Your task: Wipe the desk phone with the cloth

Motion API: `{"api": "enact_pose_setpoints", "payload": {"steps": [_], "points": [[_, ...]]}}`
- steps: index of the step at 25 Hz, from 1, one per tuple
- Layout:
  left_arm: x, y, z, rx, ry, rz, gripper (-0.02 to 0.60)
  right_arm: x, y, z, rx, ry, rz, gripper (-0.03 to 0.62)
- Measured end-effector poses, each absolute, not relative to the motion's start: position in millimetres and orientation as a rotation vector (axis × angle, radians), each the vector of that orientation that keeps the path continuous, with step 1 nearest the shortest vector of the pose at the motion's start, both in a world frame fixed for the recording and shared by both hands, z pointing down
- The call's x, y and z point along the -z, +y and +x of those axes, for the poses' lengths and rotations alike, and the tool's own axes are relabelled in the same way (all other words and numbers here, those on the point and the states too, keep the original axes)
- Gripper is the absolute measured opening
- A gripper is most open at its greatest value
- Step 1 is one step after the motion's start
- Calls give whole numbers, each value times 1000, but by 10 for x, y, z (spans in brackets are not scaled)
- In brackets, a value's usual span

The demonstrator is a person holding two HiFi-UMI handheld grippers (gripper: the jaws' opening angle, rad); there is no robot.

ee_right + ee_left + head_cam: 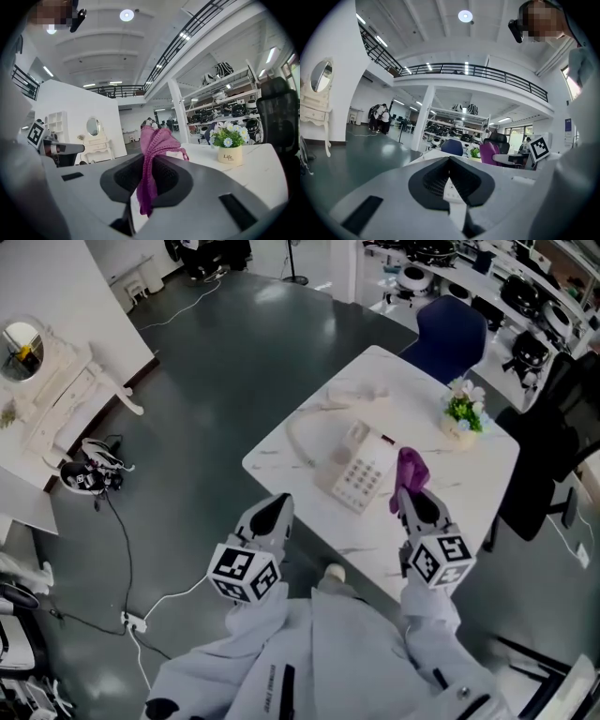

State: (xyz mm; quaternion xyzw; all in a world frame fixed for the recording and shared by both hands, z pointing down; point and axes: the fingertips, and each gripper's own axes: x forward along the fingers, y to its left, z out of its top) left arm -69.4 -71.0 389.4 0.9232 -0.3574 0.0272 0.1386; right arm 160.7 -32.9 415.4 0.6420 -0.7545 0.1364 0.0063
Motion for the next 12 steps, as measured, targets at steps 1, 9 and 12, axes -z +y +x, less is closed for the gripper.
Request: {"api": "enact_pose_setpoints", "payload": {"steps": [1,9,12], "points": [[-3908,-768,-660,-84,-1025,2671,-2,-4150,-384,1649,-424,-2356,2020,37],[-3992,-1099,-410,-106,-953,2682,-2,-4245,-647,1815,-446,-2323,2076,37],[-4036,-1157,-322,-114,-922,2689,-2,-4248,-702,1891,-430,-2297,2093,37]]}}
